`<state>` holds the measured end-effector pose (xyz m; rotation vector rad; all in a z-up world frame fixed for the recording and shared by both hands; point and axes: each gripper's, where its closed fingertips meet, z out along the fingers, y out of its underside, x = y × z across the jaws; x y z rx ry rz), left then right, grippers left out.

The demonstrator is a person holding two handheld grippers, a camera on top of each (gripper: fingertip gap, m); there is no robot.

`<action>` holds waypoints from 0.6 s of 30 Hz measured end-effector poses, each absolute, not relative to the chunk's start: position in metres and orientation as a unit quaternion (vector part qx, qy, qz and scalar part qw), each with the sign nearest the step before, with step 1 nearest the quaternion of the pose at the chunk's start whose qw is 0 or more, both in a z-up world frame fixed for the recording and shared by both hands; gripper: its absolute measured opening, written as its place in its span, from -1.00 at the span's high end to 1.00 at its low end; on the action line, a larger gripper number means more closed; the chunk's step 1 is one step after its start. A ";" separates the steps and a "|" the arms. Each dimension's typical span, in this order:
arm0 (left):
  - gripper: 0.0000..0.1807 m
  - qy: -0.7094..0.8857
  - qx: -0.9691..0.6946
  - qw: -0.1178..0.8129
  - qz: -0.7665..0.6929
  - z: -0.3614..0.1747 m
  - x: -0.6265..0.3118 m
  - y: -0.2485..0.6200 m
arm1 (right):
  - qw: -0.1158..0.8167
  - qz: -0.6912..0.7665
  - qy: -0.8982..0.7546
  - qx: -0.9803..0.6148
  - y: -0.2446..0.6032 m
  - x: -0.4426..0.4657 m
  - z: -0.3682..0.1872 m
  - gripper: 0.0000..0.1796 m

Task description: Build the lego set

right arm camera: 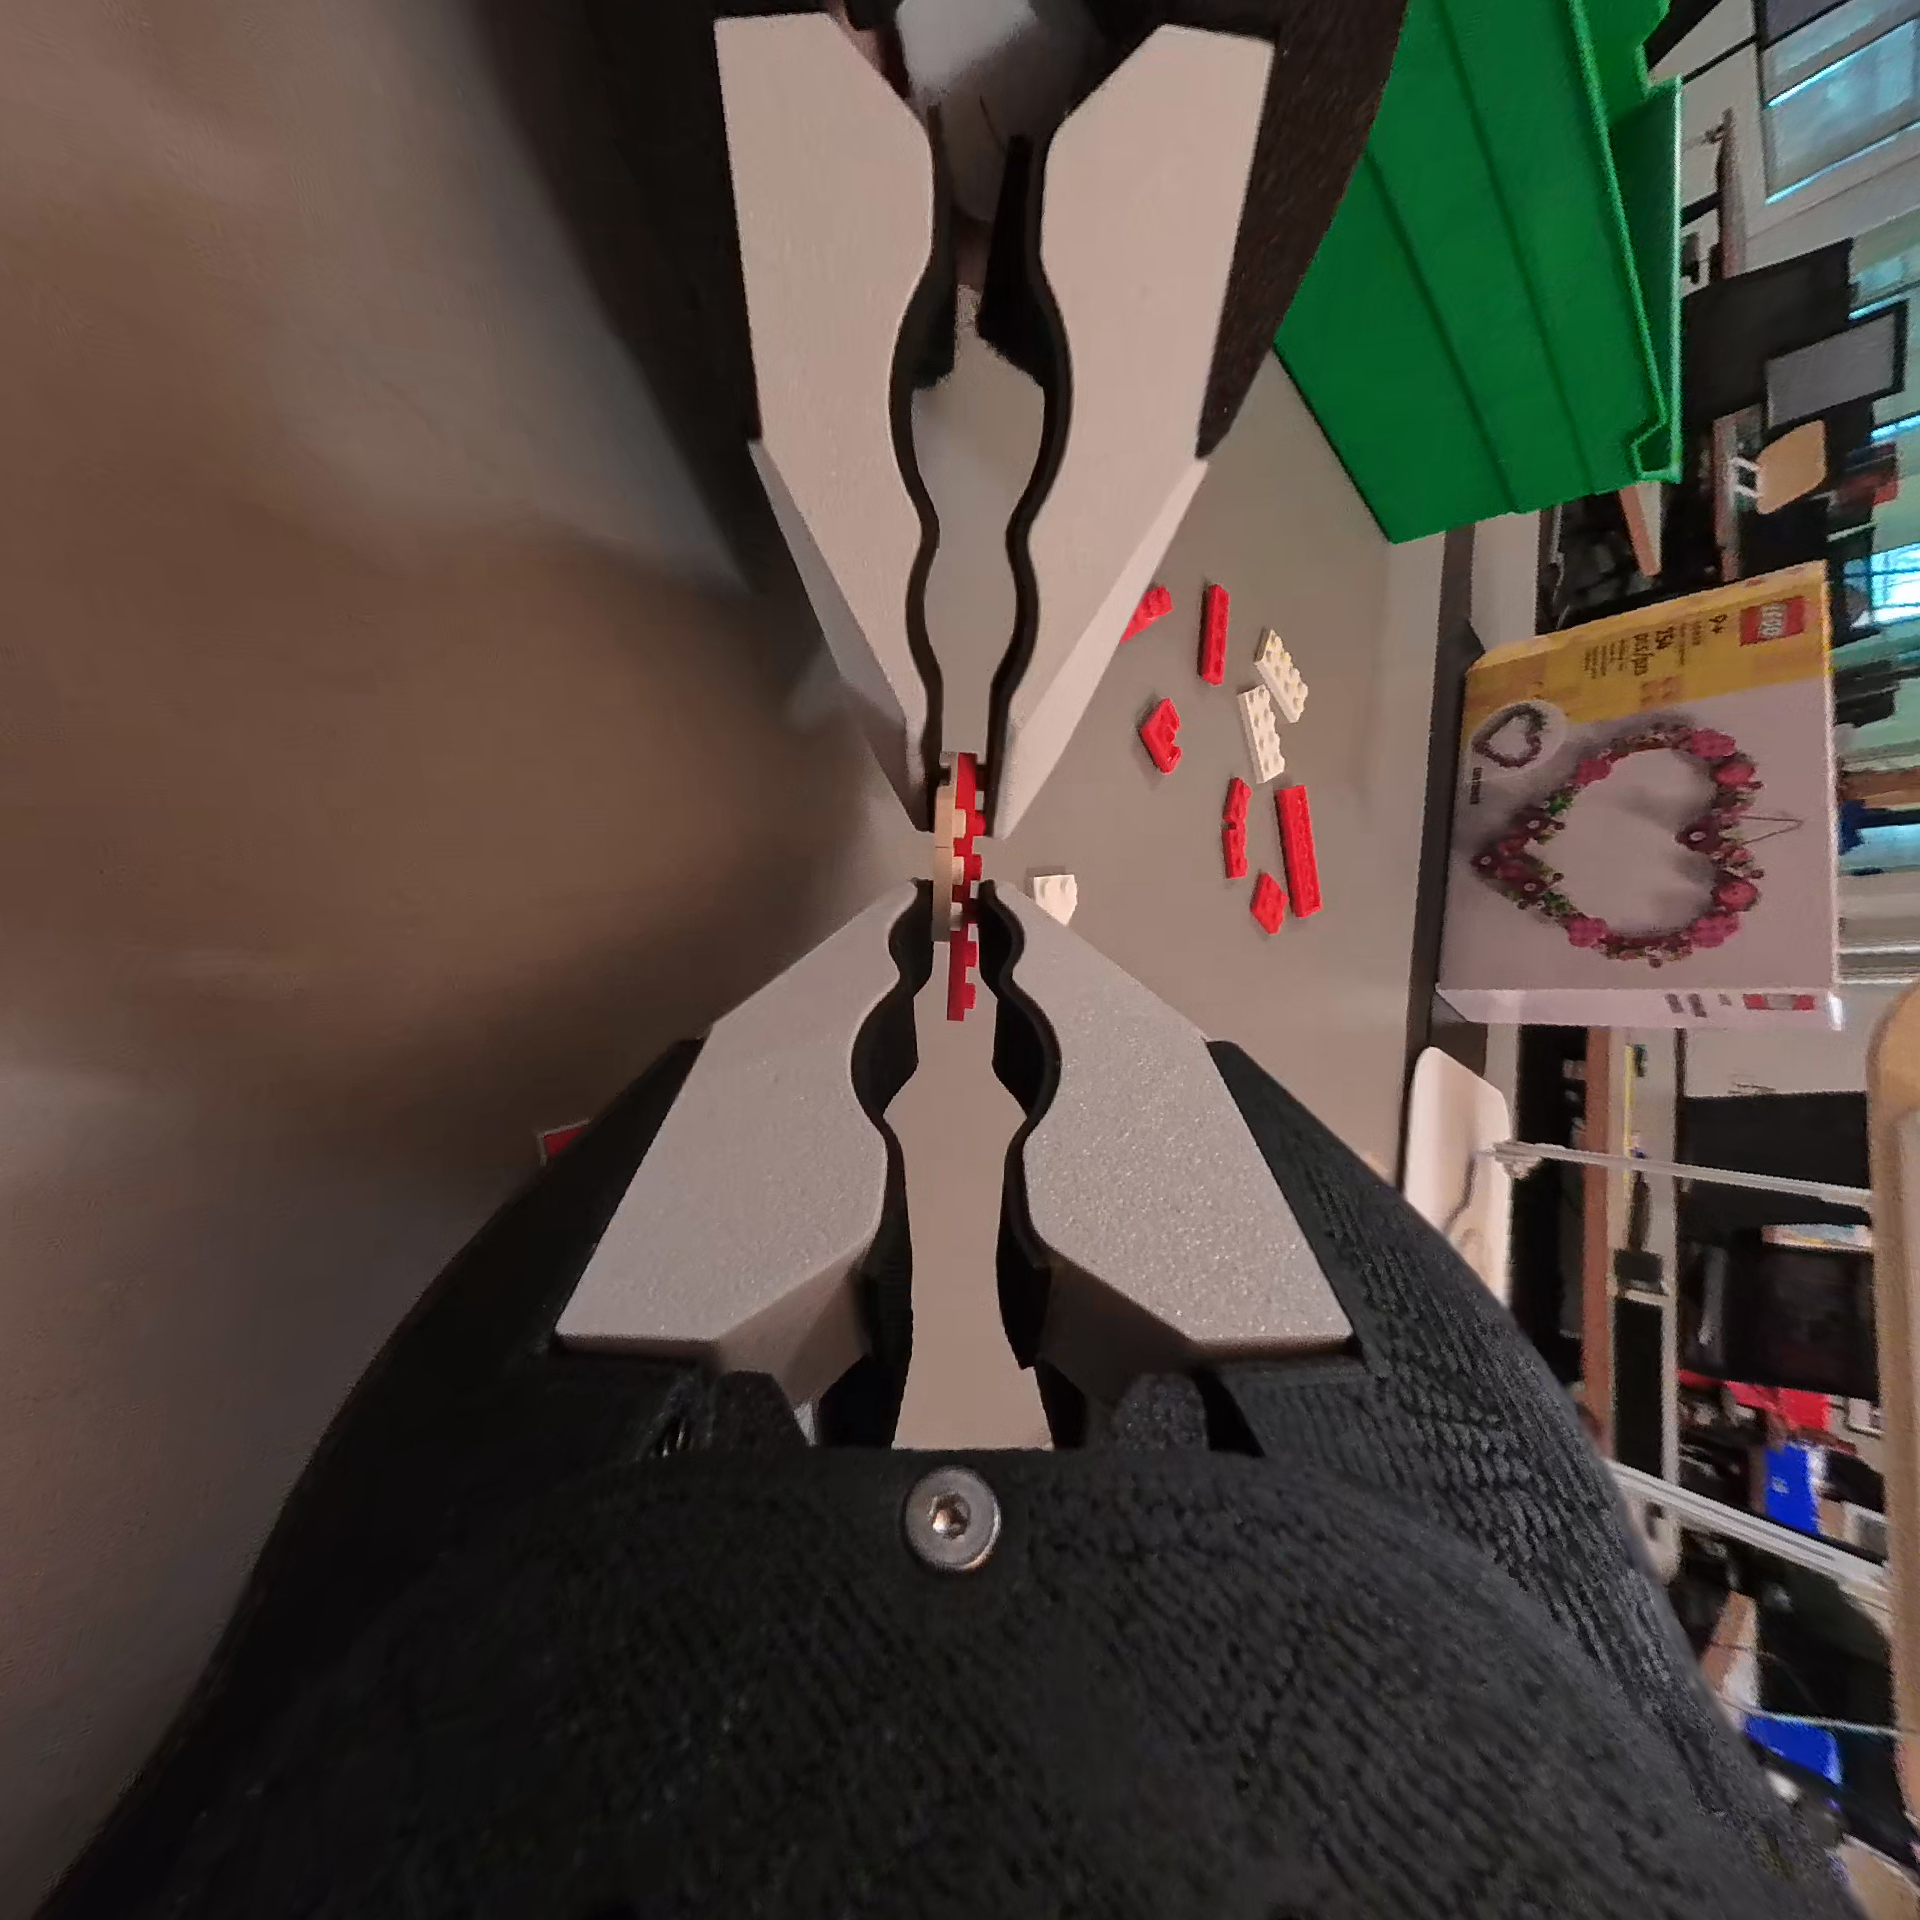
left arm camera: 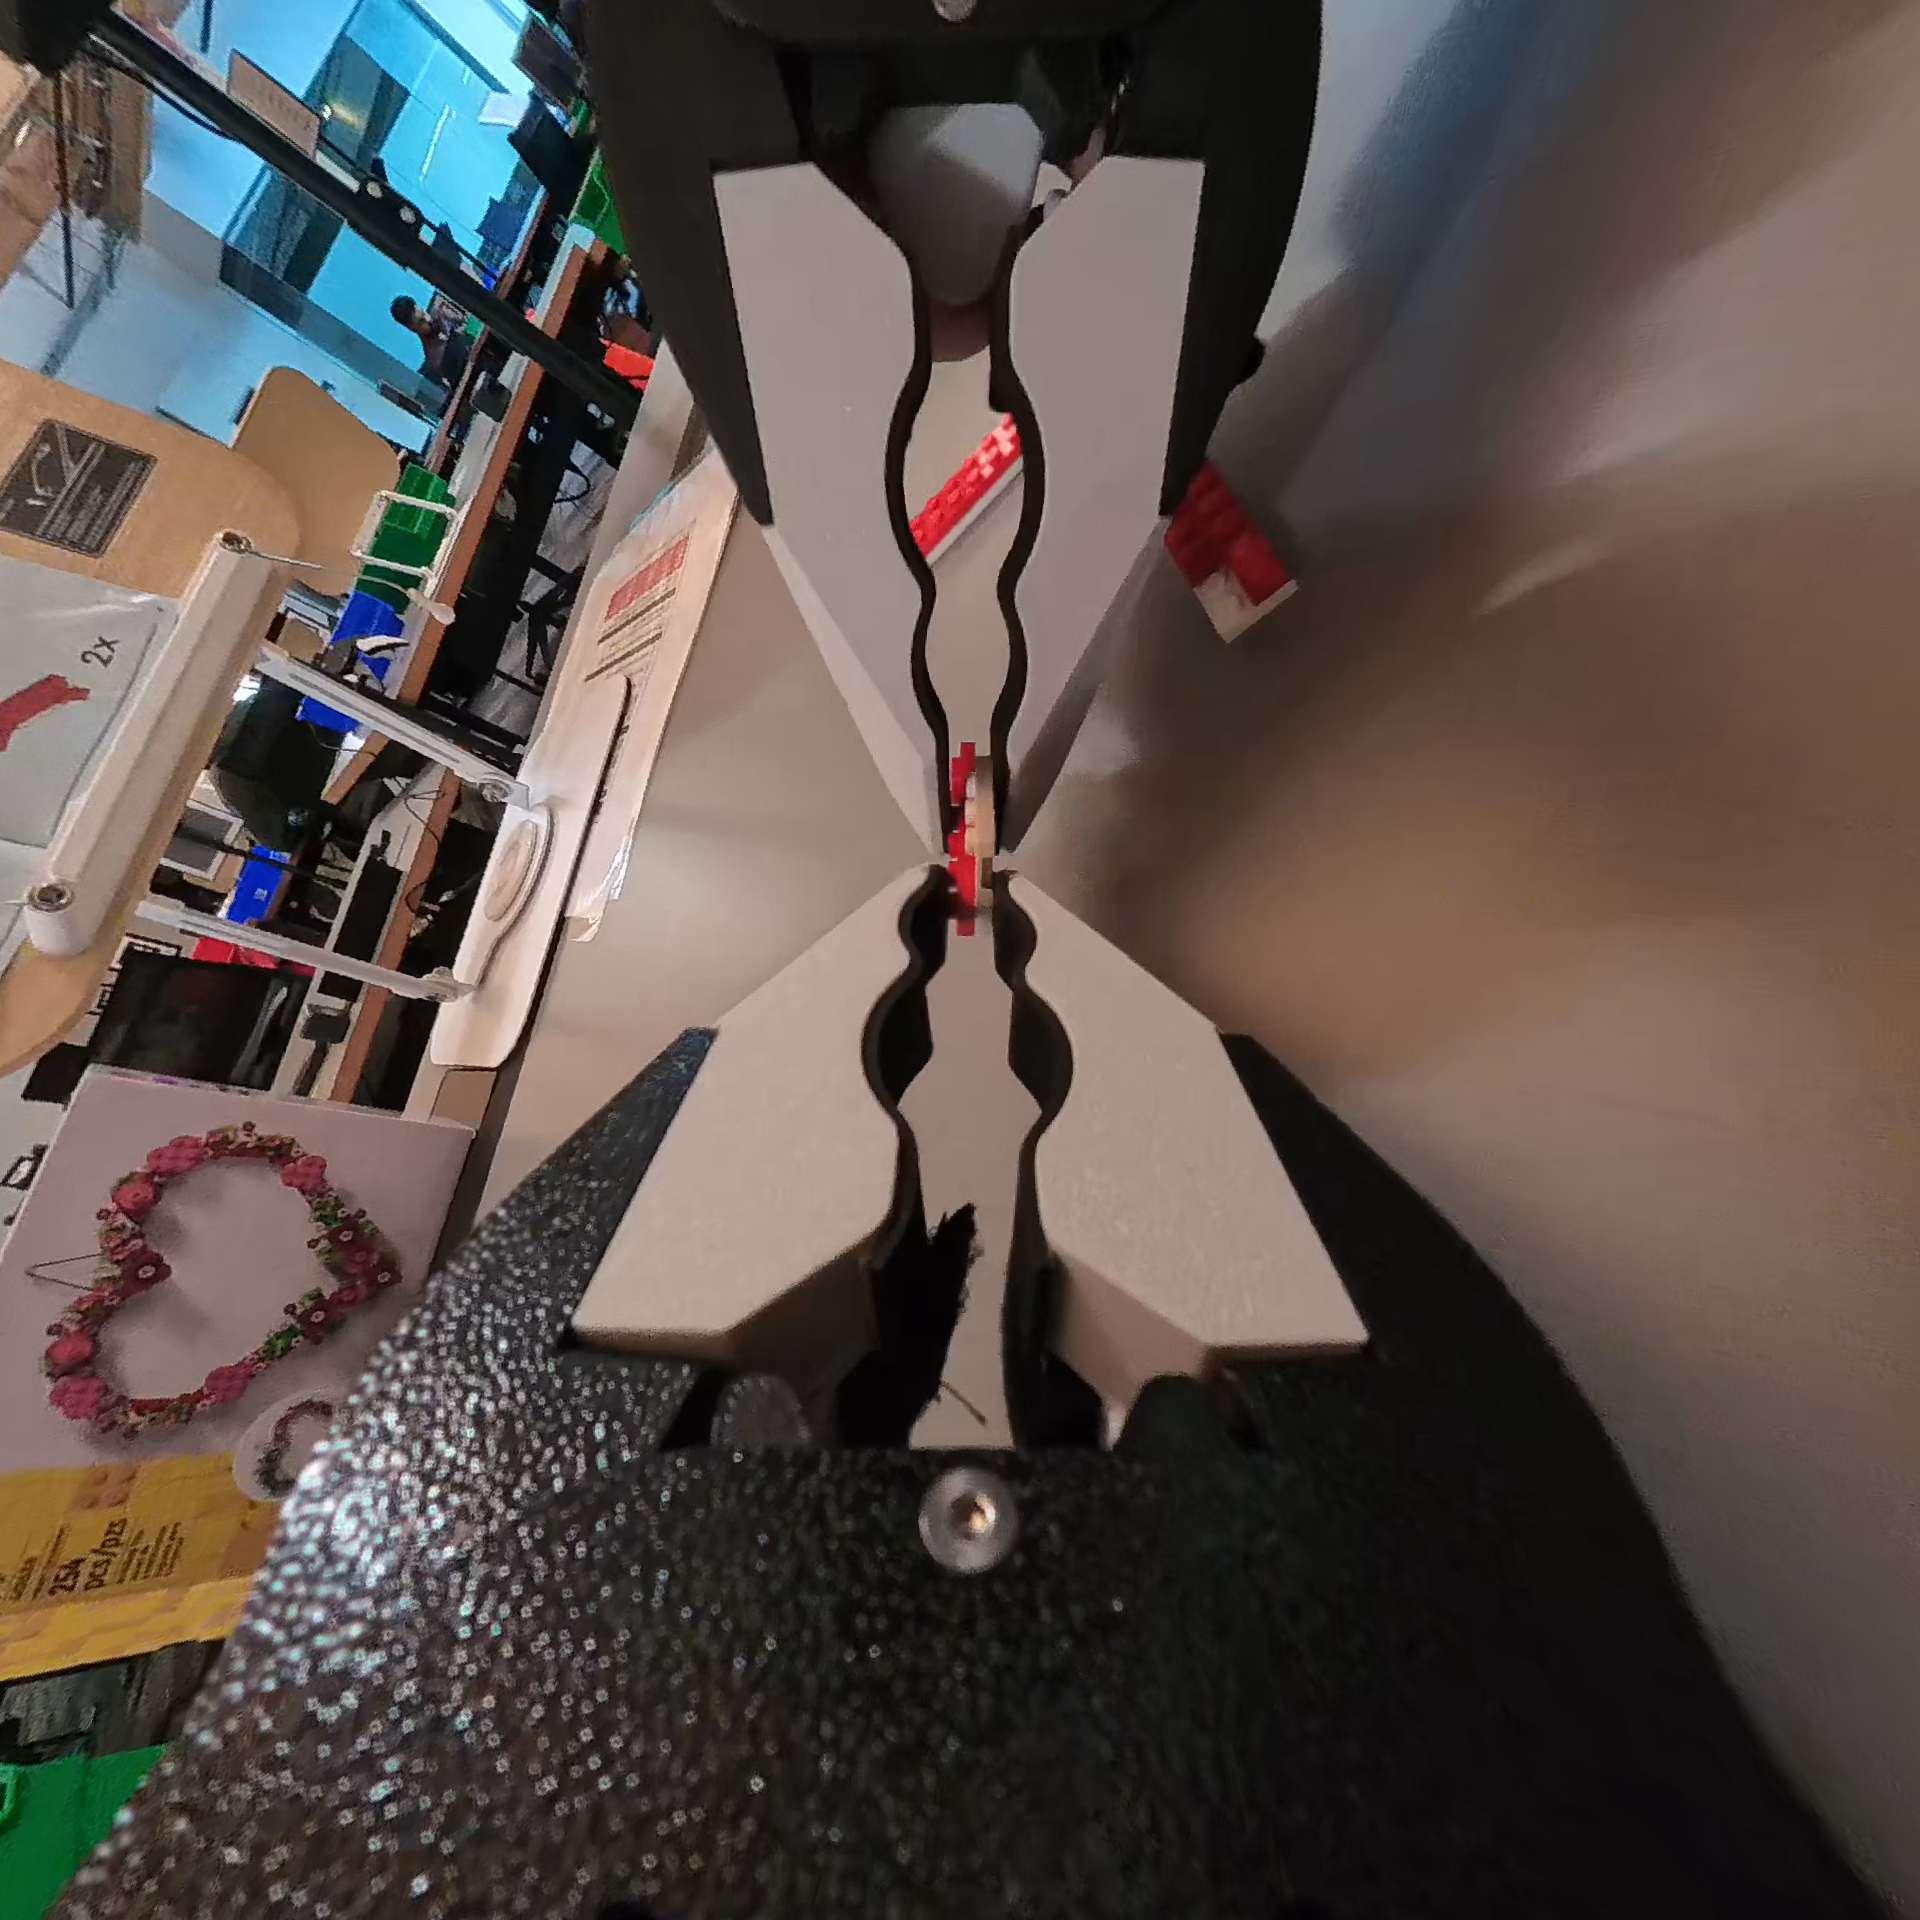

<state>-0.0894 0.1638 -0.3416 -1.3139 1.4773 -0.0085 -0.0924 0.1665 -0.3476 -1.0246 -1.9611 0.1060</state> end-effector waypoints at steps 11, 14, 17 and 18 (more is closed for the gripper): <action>0.93 0.647 -0.495 0.578 0.035 -0.326 -0.096 0.161 | 0.470 0.036 -0.796 -0.380 0.173 -0.085 -0.342 0.76; 0.93 0.657 -0.471 0.588 0.034 -0.324 -0.096 0.157 | 0.468 0.061 -0.796 -0.379 0.172 -0.082 -0.338 0.84; 0.93 0.667 -0.457 0.588 0.037 -0.325 -0.096 0.154 | 0.456 0.090 -0.801 -0.377 0.165 -0.080 -0.337 0.83; 0.93 0.670 -0.450 0.589 0.043 -0.325 -0.095 0.153 | 0.446 0.103 -0.803 -0.382 0.163 -0.079 -0.338 0.81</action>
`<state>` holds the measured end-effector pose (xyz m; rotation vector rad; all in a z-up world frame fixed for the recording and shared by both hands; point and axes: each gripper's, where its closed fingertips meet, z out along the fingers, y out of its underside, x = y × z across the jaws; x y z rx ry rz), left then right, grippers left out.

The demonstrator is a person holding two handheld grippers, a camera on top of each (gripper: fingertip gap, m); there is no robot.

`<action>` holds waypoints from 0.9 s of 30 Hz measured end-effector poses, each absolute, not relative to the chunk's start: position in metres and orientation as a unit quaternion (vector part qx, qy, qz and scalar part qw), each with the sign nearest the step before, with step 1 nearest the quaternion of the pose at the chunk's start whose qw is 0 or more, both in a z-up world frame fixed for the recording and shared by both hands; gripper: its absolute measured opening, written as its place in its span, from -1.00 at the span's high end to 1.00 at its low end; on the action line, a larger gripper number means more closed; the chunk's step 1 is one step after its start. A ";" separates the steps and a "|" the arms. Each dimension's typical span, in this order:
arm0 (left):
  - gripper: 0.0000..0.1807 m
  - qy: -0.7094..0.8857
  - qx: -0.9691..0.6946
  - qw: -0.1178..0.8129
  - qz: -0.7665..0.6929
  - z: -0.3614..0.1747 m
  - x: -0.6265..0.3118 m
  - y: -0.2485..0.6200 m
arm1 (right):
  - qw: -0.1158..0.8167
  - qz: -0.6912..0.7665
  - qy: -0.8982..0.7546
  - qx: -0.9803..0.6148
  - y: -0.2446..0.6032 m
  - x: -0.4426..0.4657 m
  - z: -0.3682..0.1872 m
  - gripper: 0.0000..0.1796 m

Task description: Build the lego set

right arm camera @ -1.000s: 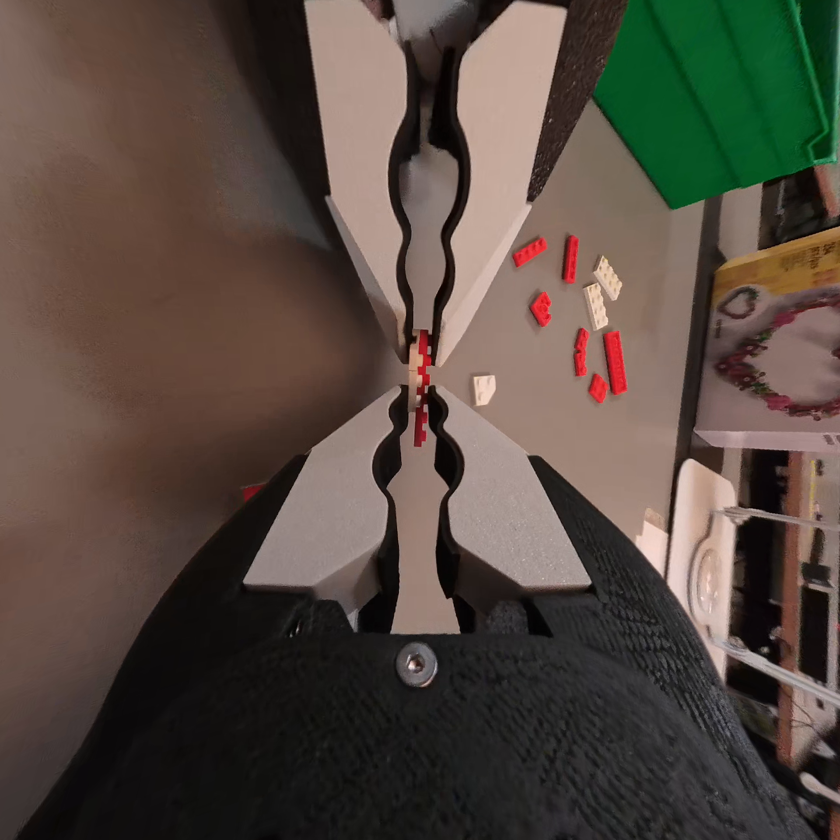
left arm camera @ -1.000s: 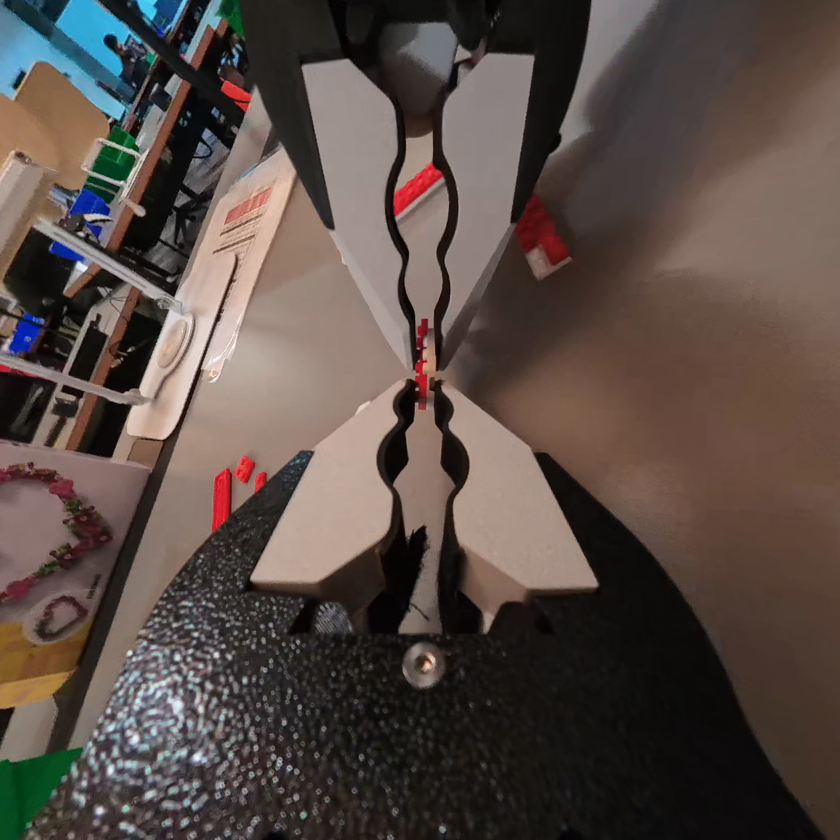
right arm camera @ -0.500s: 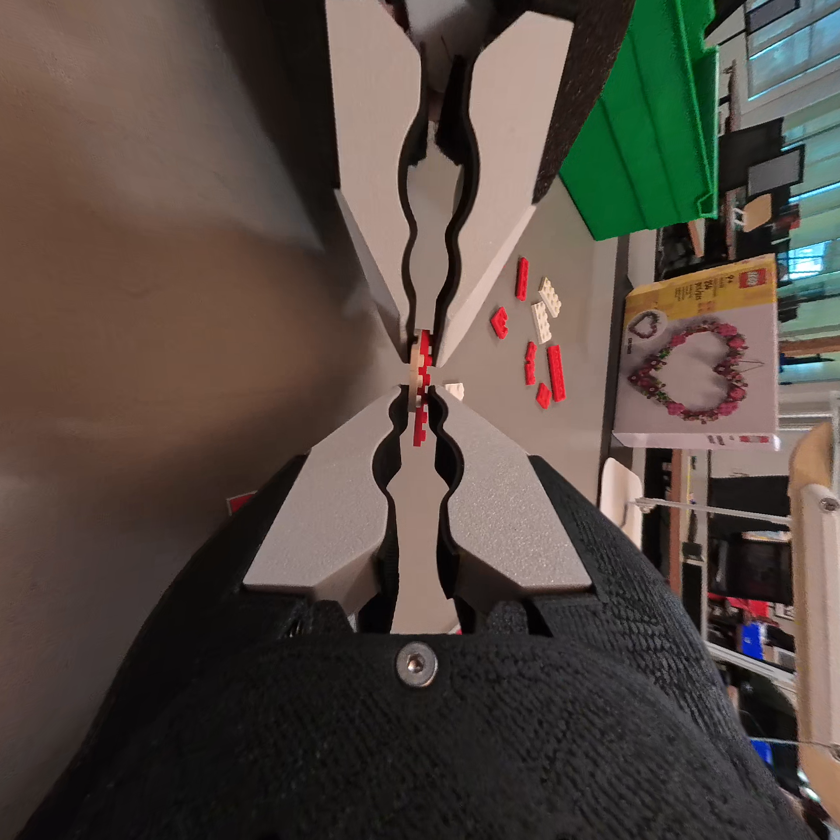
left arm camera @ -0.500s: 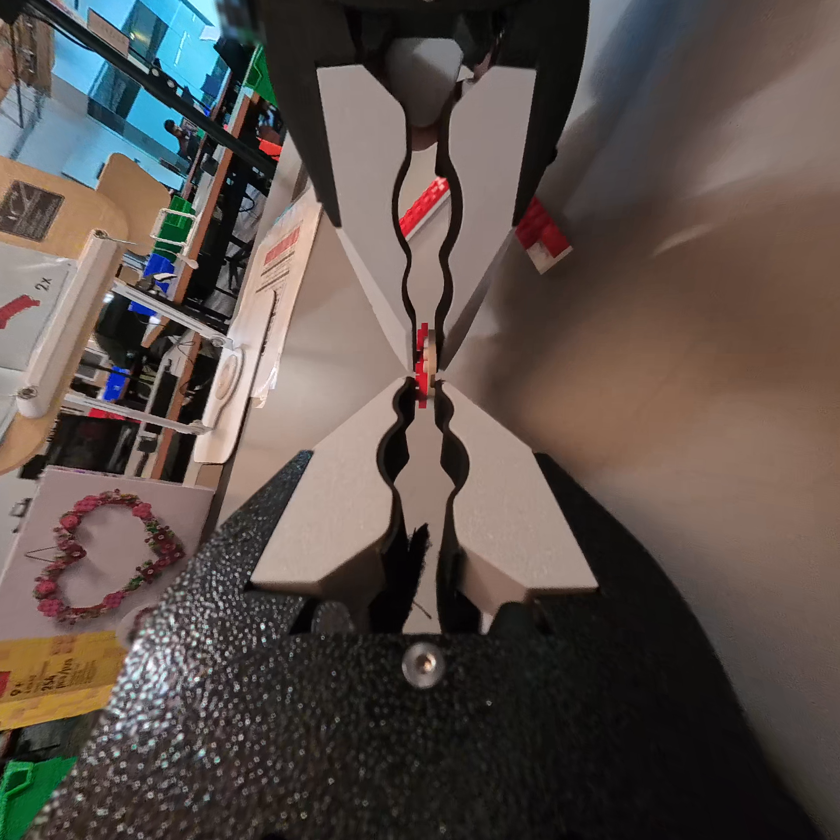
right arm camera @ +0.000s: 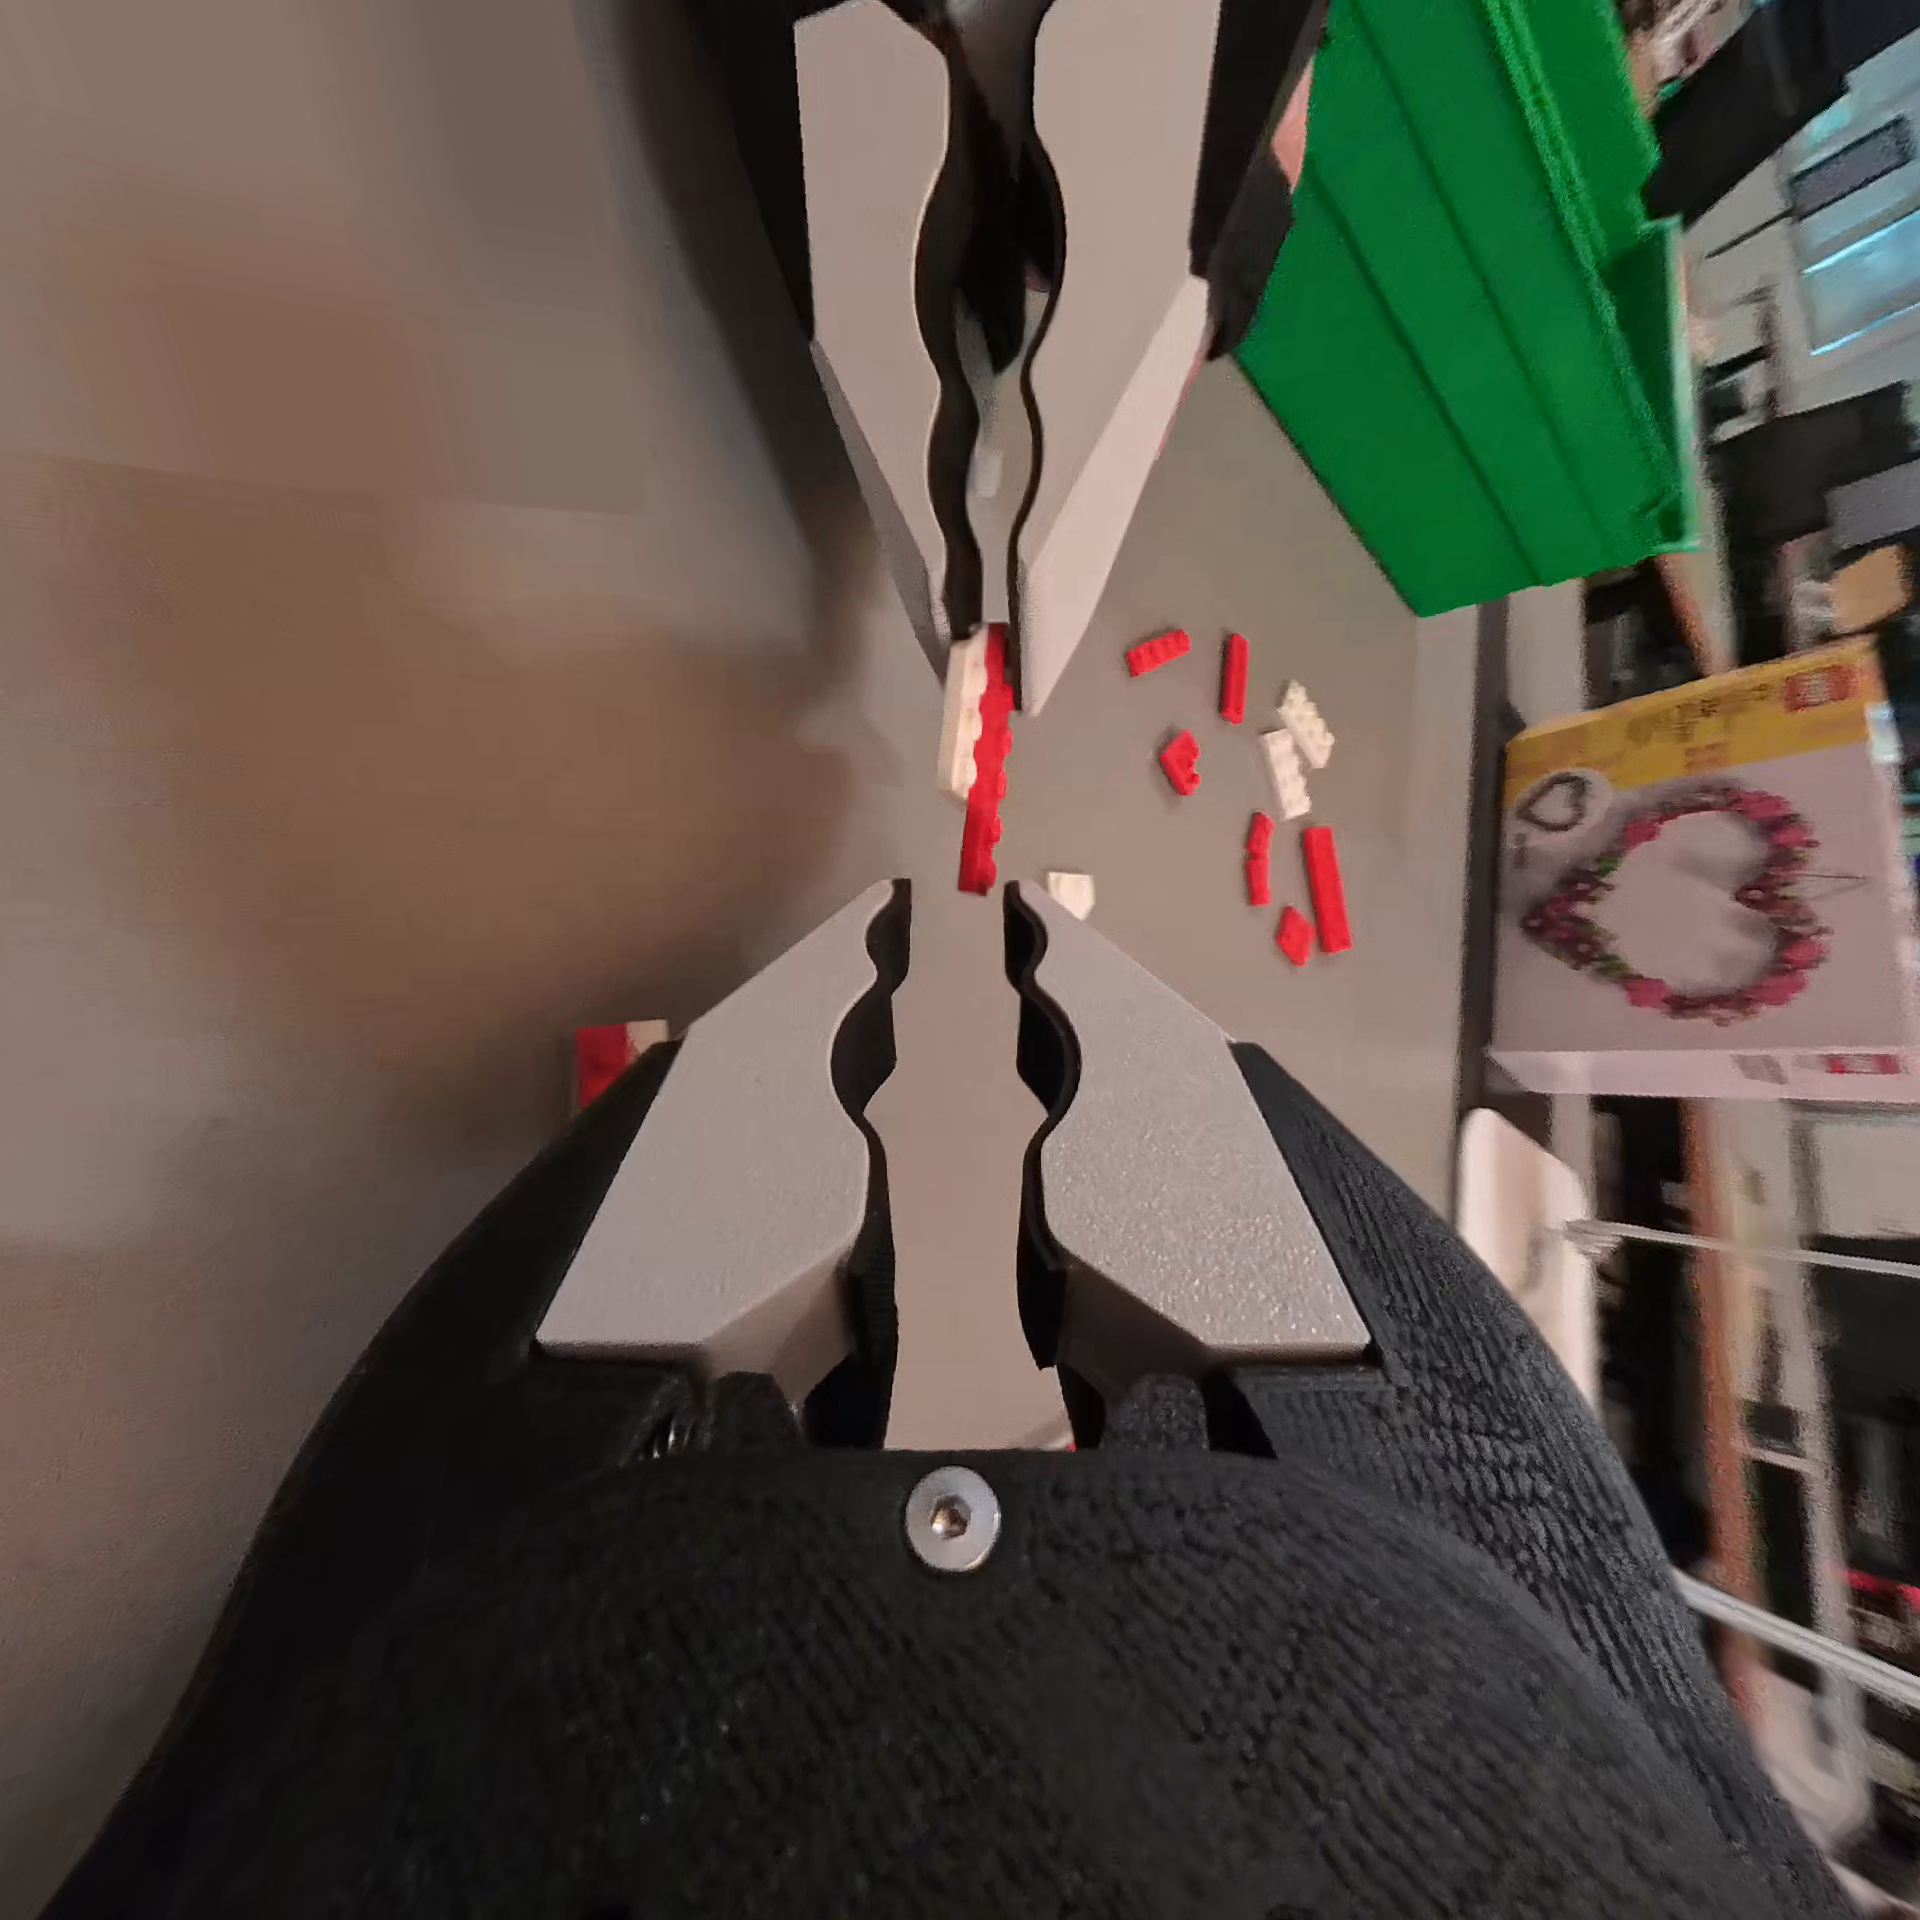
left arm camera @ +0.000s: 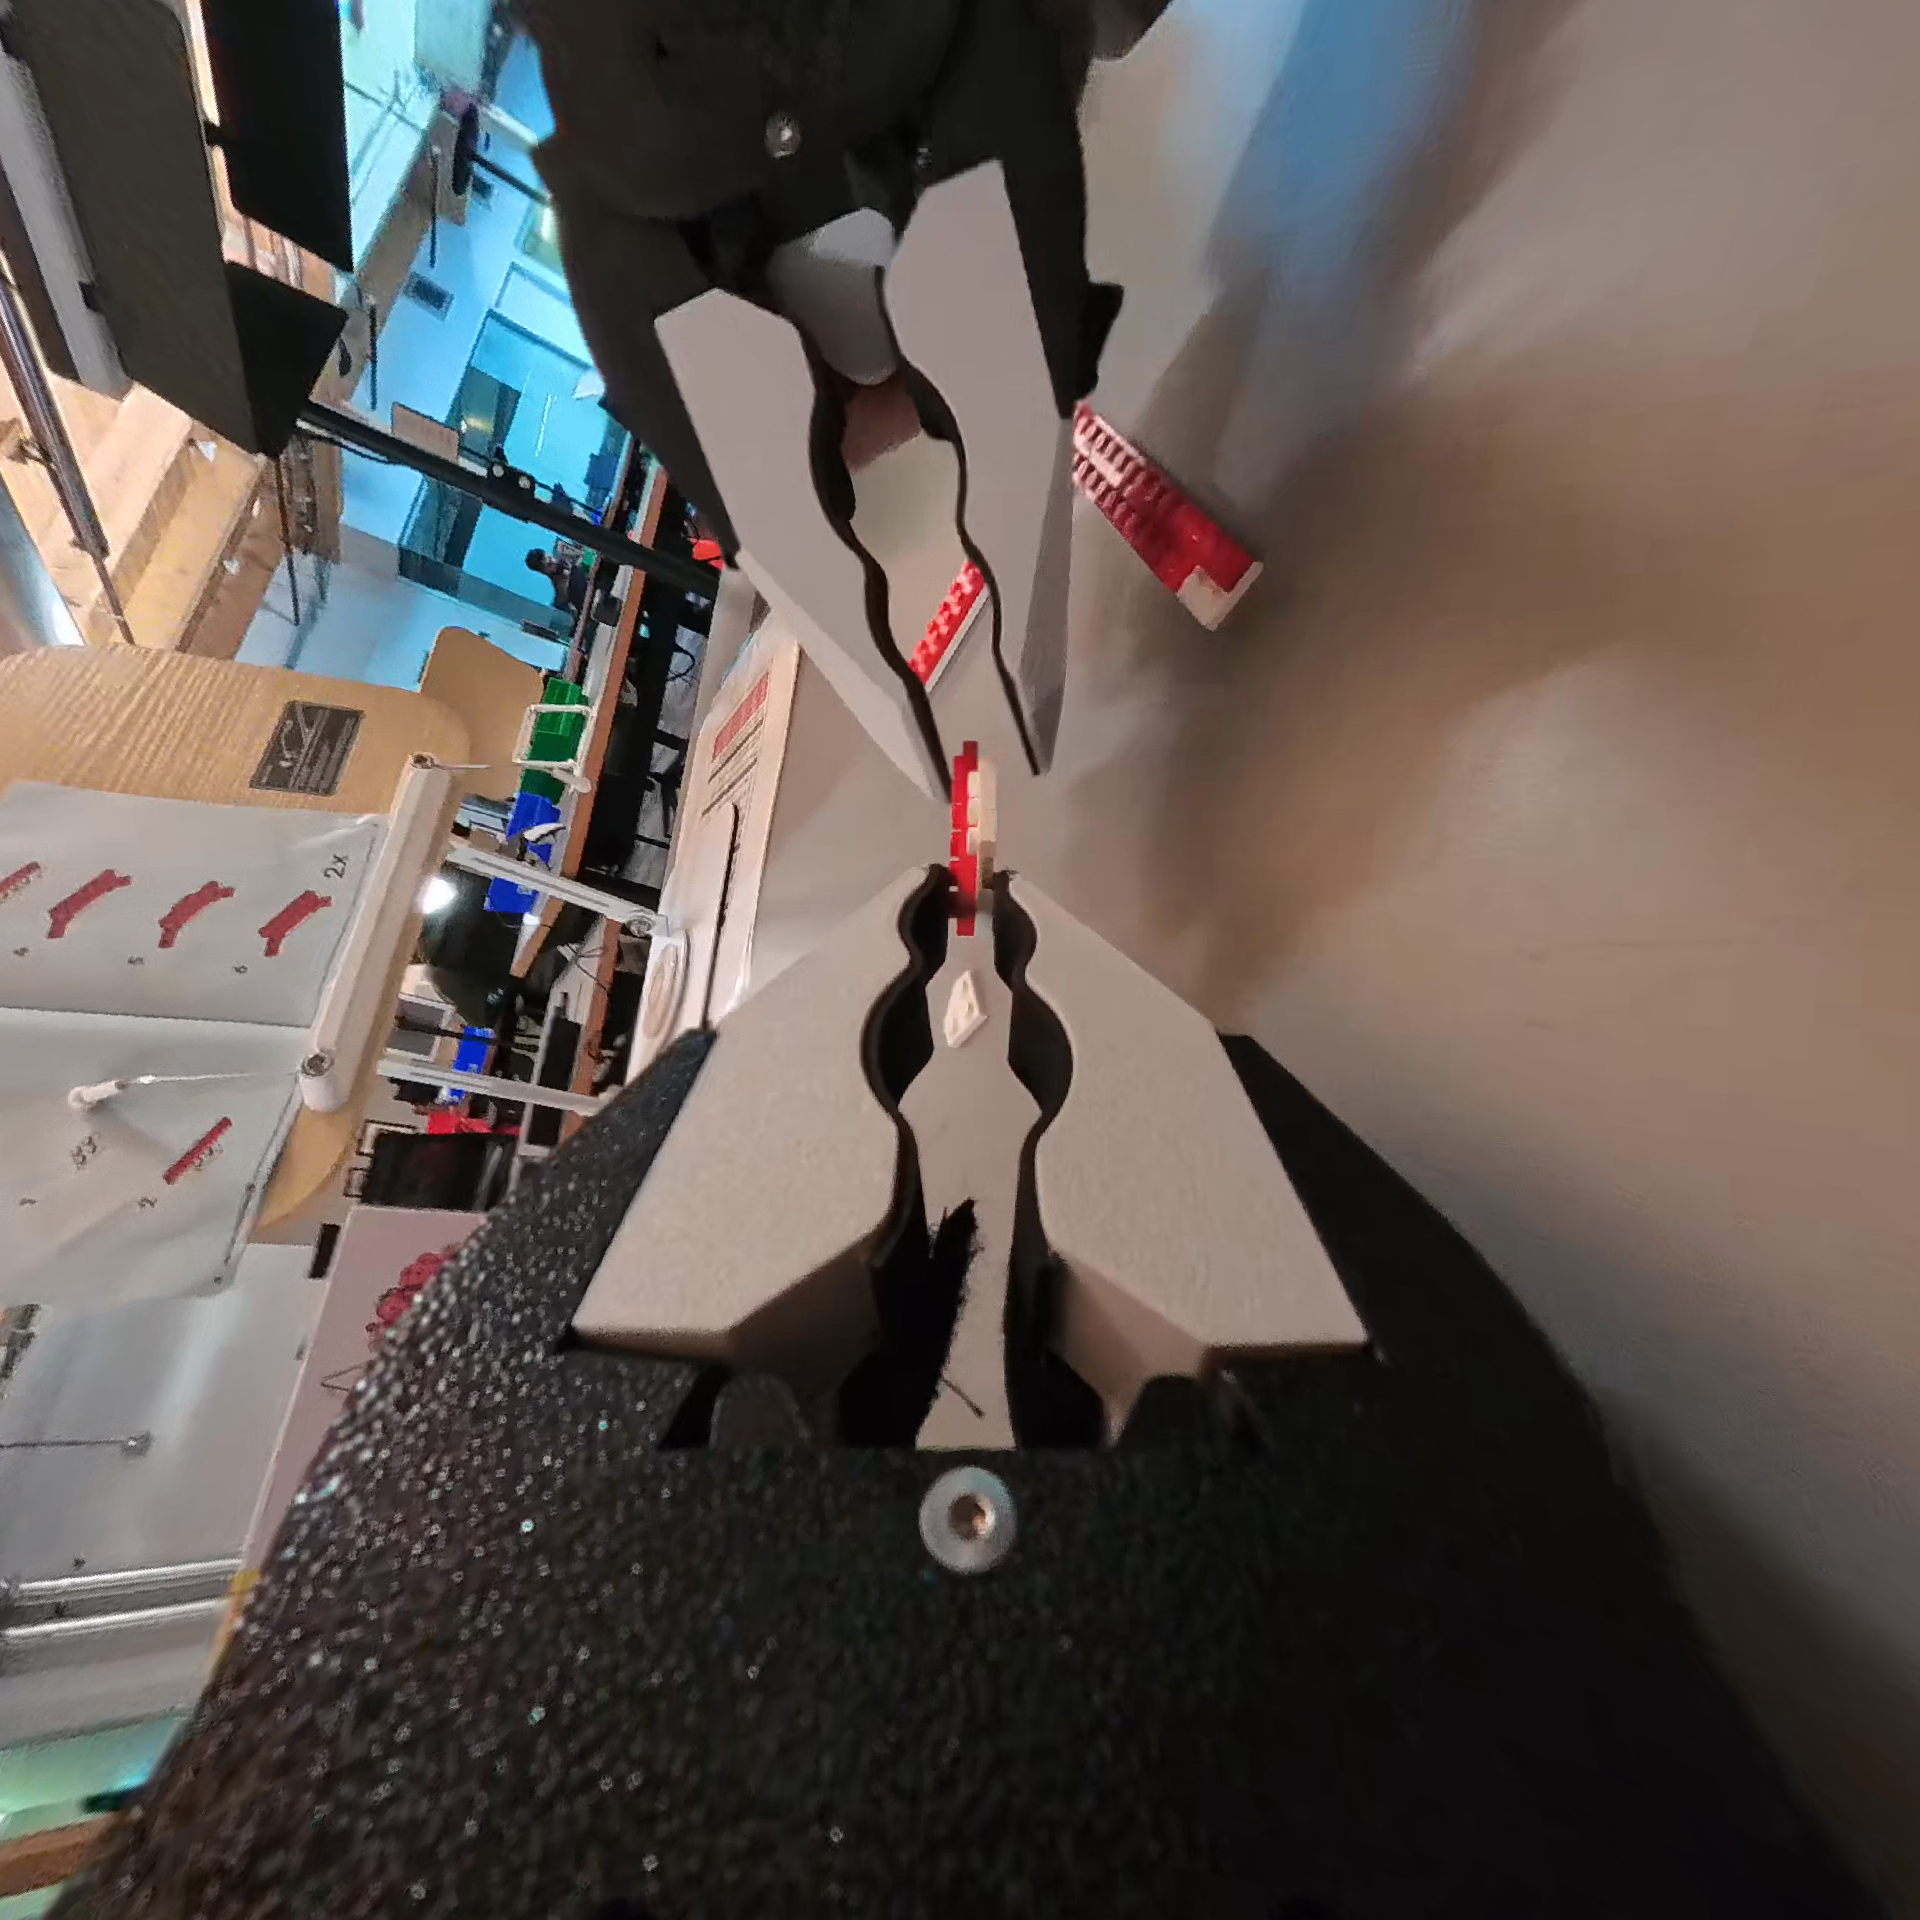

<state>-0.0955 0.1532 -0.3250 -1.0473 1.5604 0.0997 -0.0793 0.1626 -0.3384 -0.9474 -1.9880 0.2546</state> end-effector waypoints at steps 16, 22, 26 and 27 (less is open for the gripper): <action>0.93 0.705 -0.391 0.588 0.069 -0.326 -0.077 0.134 | 0.206 0.374 -0.745 -0.512 0.132 -0.067 -0.338 0.94; 0.79 0.653 -0.495 0.572 0.020 -0.317 -0.106 0.148 | 0.268 0.273 -0.762 -0.523 0.161 -0.080 -0.349 0.93; 0.67 0.541 -0.557 0.630 -0.019 -0.285 -0.129 0.170 | 0.260 0.216 -0.780 -0.526 0.168 -0.087 -0.362 0.93; 0.65 0.506 -0.575 0.642 -0.025 -0.279 -0.137 0.178 | 0.255 0.211 -0.783 -0.527 0.168 -0.089 -0.365 0.93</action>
